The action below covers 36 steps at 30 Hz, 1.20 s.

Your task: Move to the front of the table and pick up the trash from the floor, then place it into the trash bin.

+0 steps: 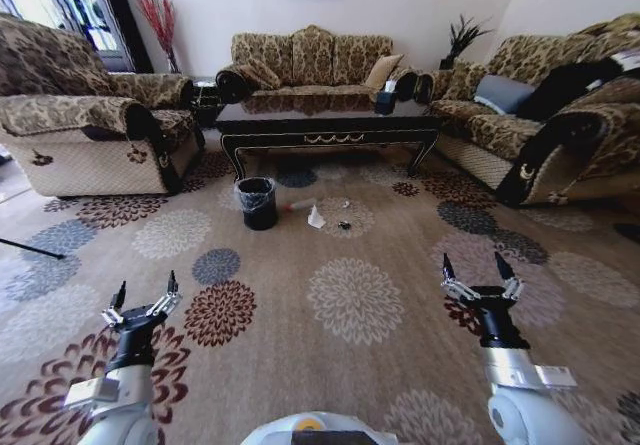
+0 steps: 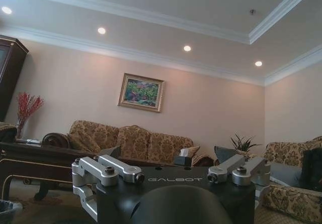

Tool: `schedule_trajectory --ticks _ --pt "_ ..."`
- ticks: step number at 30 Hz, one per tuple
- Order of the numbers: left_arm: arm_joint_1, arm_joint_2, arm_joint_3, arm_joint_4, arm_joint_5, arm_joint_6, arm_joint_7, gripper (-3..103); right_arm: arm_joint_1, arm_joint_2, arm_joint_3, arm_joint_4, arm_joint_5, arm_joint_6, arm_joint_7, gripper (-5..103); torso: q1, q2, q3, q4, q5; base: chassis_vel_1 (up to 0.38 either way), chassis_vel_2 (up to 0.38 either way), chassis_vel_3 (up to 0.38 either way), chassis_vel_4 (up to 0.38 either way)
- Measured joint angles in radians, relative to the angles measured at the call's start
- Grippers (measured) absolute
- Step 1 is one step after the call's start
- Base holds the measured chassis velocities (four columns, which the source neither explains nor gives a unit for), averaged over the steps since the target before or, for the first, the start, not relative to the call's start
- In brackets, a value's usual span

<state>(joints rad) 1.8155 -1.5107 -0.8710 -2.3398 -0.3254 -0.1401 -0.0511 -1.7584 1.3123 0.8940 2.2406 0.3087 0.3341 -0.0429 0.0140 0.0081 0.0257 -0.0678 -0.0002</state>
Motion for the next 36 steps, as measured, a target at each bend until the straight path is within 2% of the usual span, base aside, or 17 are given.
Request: schedule_trajectory --ticks 4,9,11,13,36 --pt "0.005 -0.002 -0.001 -0.003 0.002 -0.004 0.000 100 -0.009 -0.003 0.000 0.009 -0.008 -0.033 0.019 100 0.000 0.001 0.000 0.0000 0.0006 -0.265 0.246 0.258 -0.243" --pt "0.010 -0.004 -0.001 -0.009 0.003 -0.007 0.001 100 -0.022 -0.009 0.002 0.023 -0.028 -0.077 0.027 100 0.000 0.001 0.001 -0.0002 -0.0003 -0.255 0.254 0.260 -0.255" --pt "0.011 -0.004 -0.001 -0.010 0.003 -0.007 0.001 100 -0.026 -0.011 0.002 0.026 -0.035 -0.093 0.026 100 0.000 0.001 0.001 0.0000 0.0007 -0.225 0.261 0.230 -0.273" --pt "0.011 -0.004 -0.002 -0.010 0.003 -0.008 0.002 100 -0.027 -0.013 0.001 0.030 -0.038 -0.102 0.022 100 0.000 0.001 0.001 0.0001 -0.0001 -0.218 0.241 0.243 -0.239" --pt "0.012 -0.001 -0.004 -0.009 0.000 -0.014 0.003 100 -0.028 -0.006 -0.007 0.026 -0.057 -0.092 0.000 100 0.000 0.002 0.002 -0.0001 0.0004 -0.233 0.236 0.237 -0.238"
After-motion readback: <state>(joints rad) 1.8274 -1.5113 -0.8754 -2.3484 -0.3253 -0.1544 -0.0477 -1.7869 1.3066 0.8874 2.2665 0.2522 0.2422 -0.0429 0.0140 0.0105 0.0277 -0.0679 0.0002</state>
